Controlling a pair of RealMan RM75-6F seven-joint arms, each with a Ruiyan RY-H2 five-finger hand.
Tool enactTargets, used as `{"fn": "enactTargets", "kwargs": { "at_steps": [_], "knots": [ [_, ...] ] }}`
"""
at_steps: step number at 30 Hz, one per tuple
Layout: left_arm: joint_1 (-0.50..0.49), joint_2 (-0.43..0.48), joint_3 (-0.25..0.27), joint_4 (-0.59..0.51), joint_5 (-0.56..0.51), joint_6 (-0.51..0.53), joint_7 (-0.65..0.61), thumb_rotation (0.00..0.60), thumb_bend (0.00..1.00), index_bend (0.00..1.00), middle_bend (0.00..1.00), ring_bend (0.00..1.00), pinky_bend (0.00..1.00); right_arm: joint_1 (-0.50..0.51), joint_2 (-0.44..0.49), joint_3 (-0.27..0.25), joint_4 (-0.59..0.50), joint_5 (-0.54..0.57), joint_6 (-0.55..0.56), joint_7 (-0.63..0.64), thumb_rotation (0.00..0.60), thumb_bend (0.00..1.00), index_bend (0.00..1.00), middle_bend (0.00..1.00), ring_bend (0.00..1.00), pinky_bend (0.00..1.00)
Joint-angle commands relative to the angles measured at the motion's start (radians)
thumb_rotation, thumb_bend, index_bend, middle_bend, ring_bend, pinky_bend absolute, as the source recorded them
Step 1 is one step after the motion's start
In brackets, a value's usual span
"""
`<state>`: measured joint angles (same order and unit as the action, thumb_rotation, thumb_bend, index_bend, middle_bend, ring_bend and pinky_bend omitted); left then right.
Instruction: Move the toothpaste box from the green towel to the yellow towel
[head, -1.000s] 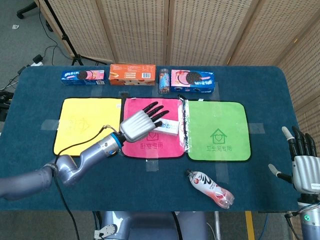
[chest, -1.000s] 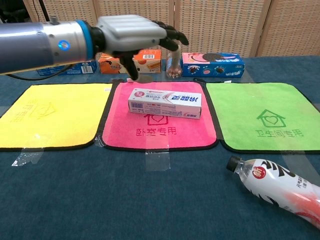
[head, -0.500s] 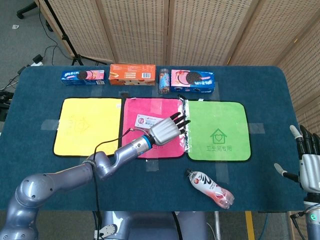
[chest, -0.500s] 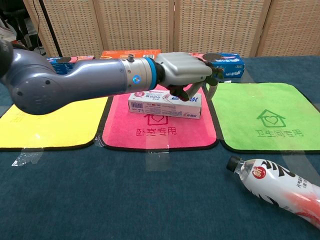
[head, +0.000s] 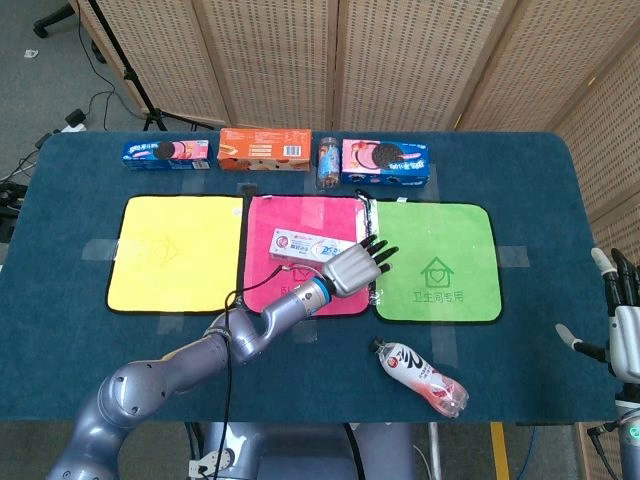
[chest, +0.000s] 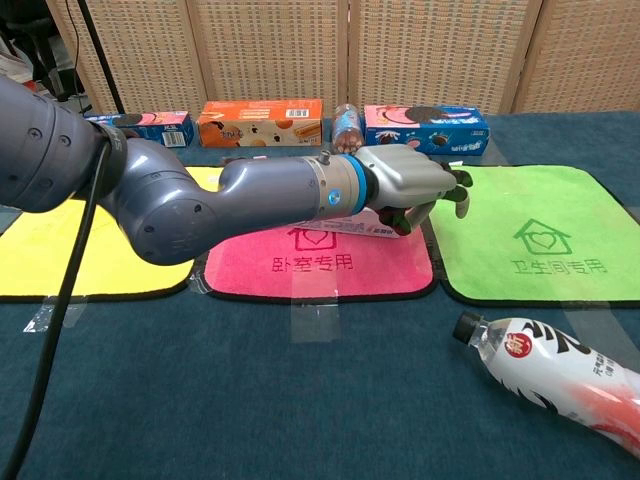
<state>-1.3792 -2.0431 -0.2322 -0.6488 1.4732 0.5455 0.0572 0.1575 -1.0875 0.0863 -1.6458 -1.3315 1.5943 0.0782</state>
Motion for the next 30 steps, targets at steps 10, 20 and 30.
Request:
{"fn": "enactTargets", "kwargs": {
  "at_steps": [10,20,30],
  "knots": [
    [0.0,-0.033,0.027,0.071,-0.024,-0.016,-0.022,0.6,1.0,0.31,0.02,0.0,0.1,-0.016,0.019,0.024,-0.015,0.006,-0.043,0.028,0.6,0.0,0.0,0.0,0.0,0.0],
    [0.063,0.017,0.063,0.022,-0.03,0.026,-0.006,0.6,1.0,0.38,0.08,0.03,0.1,-0.03,0.026,0.041,-0.026,-0.001,-0.053,0.035,0.6,0.0,0.0,0.0,0.0,0.0],
    [0.174,0.102,0.084,-0.068,-0.073,0.078,0.017,0.6,1.0,0.38,0.08,0.04,0.1,-0.048,0.034,0.054,-0.041,-0.018,-0.043,0.037,0.6,0.0,0.0,0.0,0.0,0.0]
  ]
}}
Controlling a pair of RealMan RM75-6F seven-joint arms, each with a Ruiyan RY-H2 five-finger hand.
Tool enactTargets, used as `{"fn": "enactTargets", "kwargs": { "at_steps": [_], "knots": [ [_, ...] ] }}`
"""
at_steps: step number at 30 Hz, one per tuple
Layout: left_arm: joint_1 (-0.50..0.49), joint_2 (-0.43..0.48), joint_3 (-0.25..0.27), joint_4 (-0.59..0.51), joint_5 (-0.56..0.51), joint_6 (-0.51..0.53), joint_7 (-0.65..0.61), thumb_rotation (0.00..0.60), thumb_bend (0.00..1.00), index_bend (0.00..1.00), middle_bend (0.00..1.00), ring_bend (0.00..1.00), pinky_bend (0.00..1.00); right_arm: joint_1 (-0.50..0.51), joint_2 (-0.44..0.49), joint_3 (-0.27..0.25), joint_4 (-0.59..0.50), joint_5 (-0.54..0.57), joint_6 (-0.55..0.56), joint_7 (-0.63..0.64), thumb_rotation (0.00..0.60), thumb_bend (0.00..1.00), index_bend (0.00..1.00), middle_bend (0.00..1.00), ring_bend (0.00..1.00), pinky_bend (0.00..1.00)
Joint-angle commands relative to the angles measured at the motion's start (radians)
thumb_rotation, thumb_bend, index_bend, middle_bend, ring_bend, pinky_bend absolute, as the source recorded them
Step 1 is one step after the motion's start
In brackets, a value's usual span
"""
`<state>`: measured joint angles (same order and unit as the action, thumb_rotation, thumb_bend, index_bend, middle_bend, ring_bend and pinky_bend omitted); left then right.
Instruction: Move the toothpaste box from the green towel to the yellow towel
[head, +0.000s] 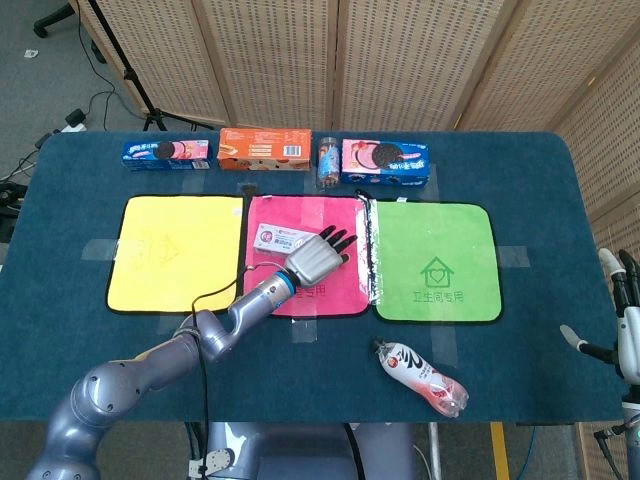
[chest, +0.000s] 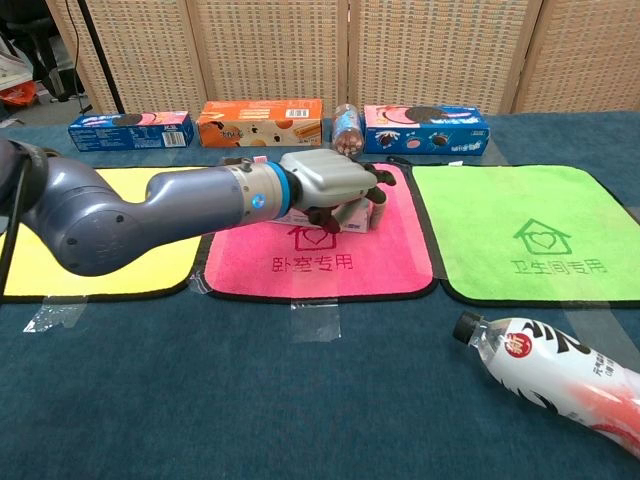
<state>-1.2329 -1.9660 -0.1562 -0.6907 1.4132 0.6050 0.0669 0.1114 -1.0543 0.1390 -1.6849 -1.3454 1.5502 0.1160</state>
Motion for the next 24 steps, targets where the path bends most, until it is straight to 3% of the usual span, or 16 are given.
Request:
{"fn": "enactTargets", "kwargs": {
  "at_steps": [1,24],
  "knots": [
    [0.037,0.033,0.01,-0.037,-0.015,0.025,0.009,0.6,1.0,0.38,0.08,0.04,0.1,-0.004,0.001,0.001,-0.004,-0.006,0.002,-0.001,0.6,0.0,0.0,0.0,0.0,0.0],
    [0.309,0.311,0.084,-0.33,-0.075,0.182,0.006,0.6,1.0,0.38,0.08,0.04,0.1,-0.03,-0.003,-0.006,-0.037,-0.092,0.034,-0.049,0.6,0.0,0.0,0.0,0.0,0.0]
  ]
}}
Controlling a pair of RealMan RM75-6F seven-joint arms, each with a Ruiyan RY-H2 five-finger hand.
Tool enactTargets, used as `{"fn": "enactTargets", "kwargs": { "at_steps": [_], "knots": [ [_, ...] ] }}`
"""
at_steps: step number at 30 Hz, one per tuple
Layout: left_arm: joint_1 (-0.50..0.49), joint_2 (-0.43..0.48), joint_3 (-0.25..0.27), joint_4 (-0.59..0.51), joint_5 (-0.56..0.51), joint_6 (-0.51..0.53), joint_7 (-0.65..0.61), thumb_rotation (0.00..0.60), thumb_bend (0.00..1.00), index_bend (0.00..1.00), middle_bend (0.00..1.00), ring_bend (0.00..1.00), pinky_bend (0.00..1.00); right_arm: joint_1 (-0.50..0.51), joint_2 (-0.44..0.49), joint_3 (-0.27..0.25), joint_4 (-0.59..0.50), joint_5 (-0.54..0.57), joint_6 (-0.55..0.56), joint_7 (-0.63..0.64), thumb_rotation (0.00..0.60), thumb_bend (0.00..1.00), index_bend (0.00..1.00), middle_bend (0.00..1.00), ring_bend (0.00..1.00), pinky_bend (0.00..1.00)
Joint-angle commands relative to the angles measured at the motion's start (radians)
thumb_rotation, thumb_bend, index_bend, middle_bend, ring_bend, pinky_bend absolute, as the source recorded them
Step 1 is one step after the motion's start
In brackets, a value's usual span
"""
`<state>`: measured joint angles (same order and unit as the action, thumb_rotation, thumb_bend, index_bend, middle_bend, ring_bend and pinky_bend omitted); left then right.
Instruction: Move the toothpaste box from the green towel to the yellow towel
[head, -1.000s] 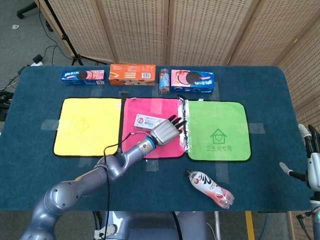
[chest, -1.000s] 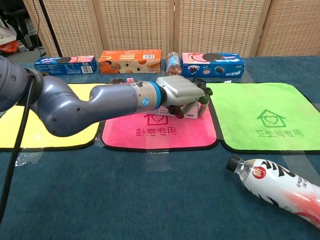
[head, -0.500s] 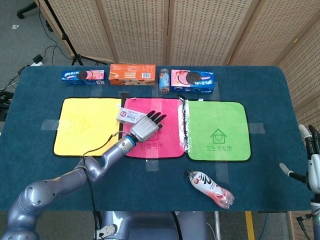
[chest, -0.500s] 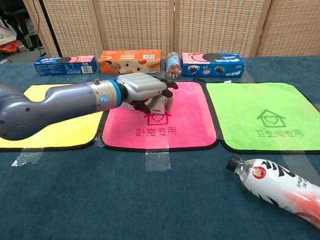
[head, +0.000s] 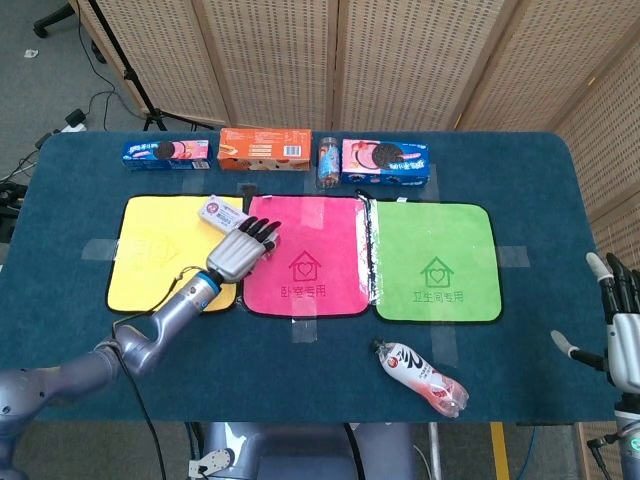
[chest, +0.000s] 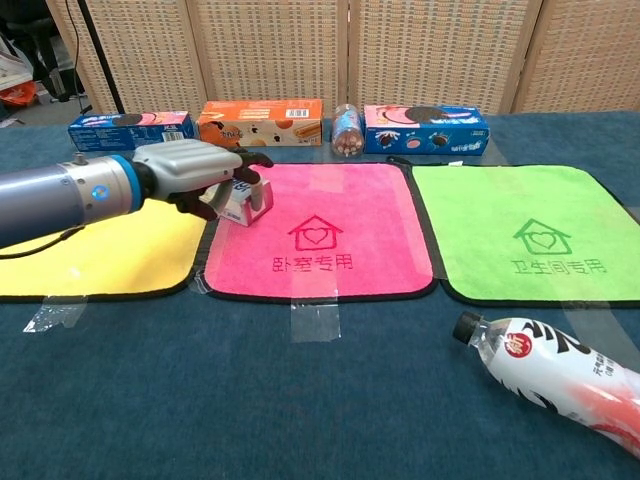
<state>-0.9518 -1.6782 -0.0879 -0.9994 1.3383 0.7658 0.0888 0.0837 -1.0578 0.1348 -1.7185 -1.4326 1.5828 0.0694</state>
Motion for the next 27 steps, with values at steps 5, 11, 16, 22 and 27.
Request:
{"fn": "enactTargets", "kwargs": {
  "at_steps": [5,11,16,22,27],
  "knots": [
    [0.07,0.056,0.029,-0.039,0.003,0.046,-0.052,0.6,1.0,0.38,0.08,0.04,0.1,-0.007,0.003,-0.002,-0.009,-0.016,0.008,-0.001,0.6,0.0,0.0,0.0,0.0,0.0],
    [0.119,0.094,0.05,-0.053,0.014,0.075,-0.108,0.6,1.0,0.38,0.08,0.04,0.1,-0.014,0.007,-0.002,-0.015,-0.026,0.016,0.005,0.6,0.0,0.0,0.0,0.0,0.0],
    [0.165,0.127,0.077,-0.061,0.038,0.107,-0.167,0.6,1.0,0.38,0.08,0.04,0.1,-0.019,0.01,-0.003,-0.021,-0.035,0.021,0.011,0.6,0.0,0.0,0.0,0.0,0.0],
    [0.212,0.186,0.083,-0.084,0.114,0.235,-0.293,0.6,1.0,0.38,0.08,0.04,0.1,-0.023,0.014,-0.002,-0.025,-0.042,0.026,0.017,0.6,0.0,0.0,0.0,0.0,0.0],
    [0.218,0.255,0.052,-0.106,0.174,0.35,-0.408,0.6,1.0,0.35,0.07,0.03,0.1,-0.023,0.016,0.001,-0.024,-0.037,0.021,0.022,0.6,0.0,0.0,0.0,0.0,0.0]
  ]
}}
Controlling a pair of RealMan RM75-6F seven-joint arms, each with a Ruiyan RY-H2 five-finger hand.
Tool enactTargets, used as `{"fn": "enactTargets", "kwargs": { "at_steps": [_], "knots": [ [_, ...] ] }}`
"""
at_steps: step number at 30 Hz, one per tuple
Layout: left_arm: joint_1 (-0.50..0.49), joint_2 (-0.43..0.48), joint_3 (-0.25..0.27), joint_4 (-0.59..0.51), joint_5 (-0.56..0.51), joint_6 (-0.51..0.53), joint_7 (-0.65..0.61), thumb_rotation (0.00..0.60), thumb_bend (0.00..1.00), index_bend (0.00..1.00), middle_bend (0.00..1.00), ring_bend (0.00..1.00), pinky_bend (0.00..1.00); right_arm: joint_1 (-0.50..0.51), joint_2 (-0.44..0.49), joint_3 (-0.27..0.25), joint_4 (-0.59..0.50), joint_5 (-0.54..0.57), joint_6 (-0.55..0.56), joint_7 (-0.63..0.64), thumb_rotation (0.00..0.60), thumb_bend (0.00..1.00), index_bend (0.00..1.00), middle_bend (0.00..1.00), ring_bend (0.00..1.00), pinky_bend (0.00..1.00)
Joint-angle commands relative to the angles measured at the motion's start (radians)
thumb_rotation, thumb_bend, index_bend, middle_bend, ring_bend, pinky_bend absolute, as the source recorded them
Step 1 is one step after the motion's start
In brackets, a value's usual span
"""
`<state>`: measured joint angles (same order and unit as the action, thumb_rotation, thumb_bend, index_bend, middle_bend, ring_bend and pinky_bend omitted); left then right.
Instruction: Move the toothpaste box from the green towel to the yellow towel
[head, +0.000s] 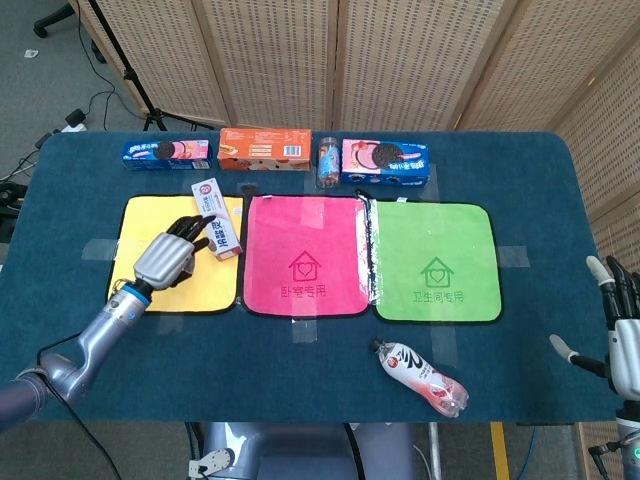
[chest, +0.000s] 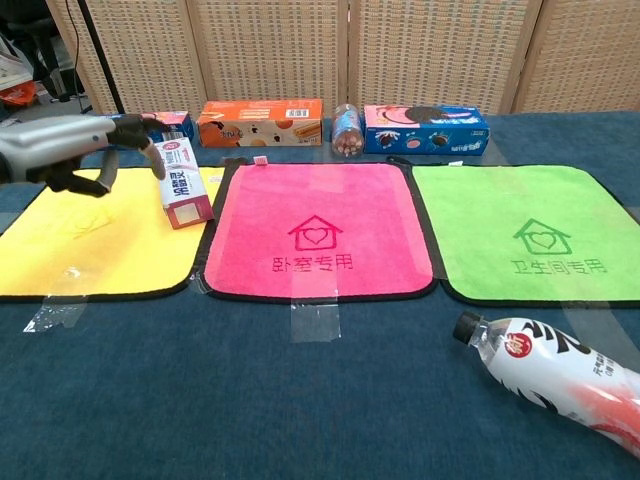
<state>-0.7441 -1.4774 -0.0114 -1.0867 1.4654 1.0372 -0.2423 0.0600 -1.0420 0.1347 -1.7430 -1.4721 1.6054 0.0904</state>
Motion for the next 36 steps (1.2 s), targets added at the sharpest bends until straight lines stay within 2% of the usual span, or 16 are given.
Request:
{"fn": "enactTargets", "kwargs": {
  "at_steps": [1,3,5,8,10,11,13,15,17,19,21,27,36],
  "knots": [
    [0.005,0.064,-0.036,-0.021,0.045,0.082,-0.086,0.596,1.0,0.31,0.05,0.02,0.09,0.001,0.0,0.002,0.001,0.004,-0.004,0.001,0.6,0.0,0.0,0.0,0.0,0.0],
    [-0.02,0.082,-0.072,-0.028,0.008,0.039,-0.082,0.576,0.96,0.24,0.01,0.0,0.08,0.003,0.0,0.003,0.002,0.008,-0.011,0.0,0.6,0.0,0.0,0.0,0.0,0.0],
    [-0.05,0.093,-0.101,-0.041,-0.041,-0.034,-0.056,0.539,0.84,0.2,0.0,0.0,0.06,0.004,-0.001,0.005,0.003,0.012,-0.015,-0.002,0.6,0.0,0.0,0.0,0.0,0.0],
    [-0.11,0.086,-0.158,-0.049,-0.137,-0.152,0.005,0.494,0.47,0.17,0.0,0.0,0.03,0.007,-0.003,0.008,0.004,0.019,-0.022,-0.006,0.6,0.0,0.0,0.0,0.0,0.0],
    [-0.154,0.057,-0.191,-0.026,-0.2,-0.222,0.07,0.491,0.34,0.16,0.0,0.0,0.03,0.01,-0.005,0.012,0.008,0.028,-0.028,-0.01,0.6,0.0,0.0,0.0,0.0,0.0],
    [-0.174,0.04,-0.201,-0.01,-0.224,-0.25,0.098,0.49,0.32,0.16,0.0,0.0,0.02,0.011,-0.006,0.014,0.01,0.033,-0.031,-0.011,0.6,0.0,0.0,0.0,0.0,0.0],
    [-0.21,0.005,-0.216,0.025,-0.27,-0.302,0.154,0.49,0.37,0.15,0.0,0.0,0.02,0.014,-0.008,0.02,0.013,0.046,-0.039,-0.012,0.6,0.0,0.0,0.0,0.0,0.0],
    [-0.253,-0.041,-0.229,0.073,-0.324,-0.363,0.213,0.491,0.51,0.14,0.0,0.0,0.02,0.019,-0.01,0.026,0.019,0.062,-0.05,-0.012,0.6,0.0,0.0,0.0,0.0,0.0],
    [-0.292,-0.087,-0.241,0.123,-0.375,-0.42,0.253,0.49,0.72,0.13,0.0,0.0,0.02,0.022,-0.011,0.033,0.026,0.08,-0.06,-0.012,0.6,0.0,0.0,0.0,0.0,0.0],
    [-0.321,-0.122,-0.247,0.17,-0.411,-0.465,0.279,0.49,0.88,0.12,0.0,0.0,0.02,0.024,-0.012,0.038,0.031,0.094,-0.068,-0.011,0.6,0.0,0.0,0.0,0.0,0.0],
    [-0.352,-0.156,-0.246,0.227,-0.446,-0.513,0.313,0.491,0.98,0.12,0.0,0.0,0.02,0.026,-0.014,0.041,0.036,0.105,-0.075,-0.012,0.6,0.0,0.0,0.0,0.0,0.0],
    [-0.434,-0.266,-0.25,0.398,-0.531,-0.628,0.37,0.491,1.0,0.12,0.0,0.0,0.02,0.032,-0.02,0.05,0.047,0.131,-0.093,-0.019,0.6,0.0,0.0,0.0,0.0,0.0],
    [-0.471,-0.362,-0.237,0.575,-0.576,-0.754,0.377,0.493,1.0,0.18,0.0,0.0,0.02,0.039,-0.023,0.057,0.056,0.152,-0.114,-0.022,0.6,0.0,0.0,0.0,0.0,0.0]
  ]
}}
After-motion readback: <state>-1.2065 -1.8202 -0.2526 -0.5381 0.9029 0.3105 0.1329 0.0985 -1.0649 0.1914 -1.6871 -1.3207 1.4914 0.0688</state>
